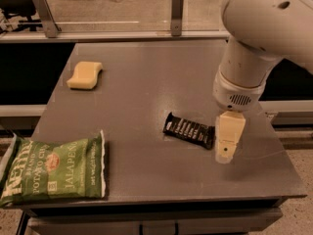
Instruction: Pick rxbar chocolate
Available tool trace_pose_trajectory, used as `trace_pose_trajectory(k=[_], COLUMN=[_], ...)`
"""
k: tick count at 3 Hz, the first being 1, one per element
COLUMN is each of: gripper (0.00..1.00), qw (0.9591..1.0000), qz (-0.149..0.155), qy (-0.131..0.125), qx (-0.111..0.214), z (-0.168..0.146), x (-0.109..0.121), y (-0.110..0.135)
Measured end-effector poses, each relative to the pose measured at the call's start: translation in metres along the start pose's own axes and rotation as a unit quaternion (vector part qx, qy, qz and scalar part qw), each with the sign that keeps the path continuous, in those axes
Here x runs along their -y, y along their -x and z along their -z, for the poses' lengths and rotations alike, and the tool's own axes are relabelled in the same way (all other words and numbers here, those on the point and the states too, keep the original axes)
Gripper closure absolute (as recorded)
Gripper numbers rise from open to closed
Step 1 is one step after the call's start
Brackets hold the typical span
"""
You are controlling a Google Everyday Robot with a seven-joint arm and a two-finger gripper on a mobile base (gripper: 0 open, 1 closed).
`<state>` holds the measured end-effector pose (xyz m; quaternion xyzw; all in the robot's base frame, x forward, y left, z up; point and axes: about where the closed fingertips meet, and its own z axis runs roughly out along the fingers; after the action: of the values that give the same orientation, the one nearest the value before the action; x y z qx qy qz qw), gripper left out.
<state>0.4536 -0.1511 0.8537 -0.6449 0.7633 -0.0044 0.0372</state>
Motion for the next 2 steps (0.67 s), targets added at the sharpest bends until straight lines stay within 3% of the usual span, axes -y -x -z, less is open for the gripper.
trace_pose_trajectory(k=[1,2], gripper=[0.00,0.00], qw=[0.9987,0.9977], qz=[-0.016,-0.020], qy=[-0.005,-0.025], qx=[0.049,0.061], z=[0.001,0.003], x=[0.004,0.005], y=[0.010,0.024])
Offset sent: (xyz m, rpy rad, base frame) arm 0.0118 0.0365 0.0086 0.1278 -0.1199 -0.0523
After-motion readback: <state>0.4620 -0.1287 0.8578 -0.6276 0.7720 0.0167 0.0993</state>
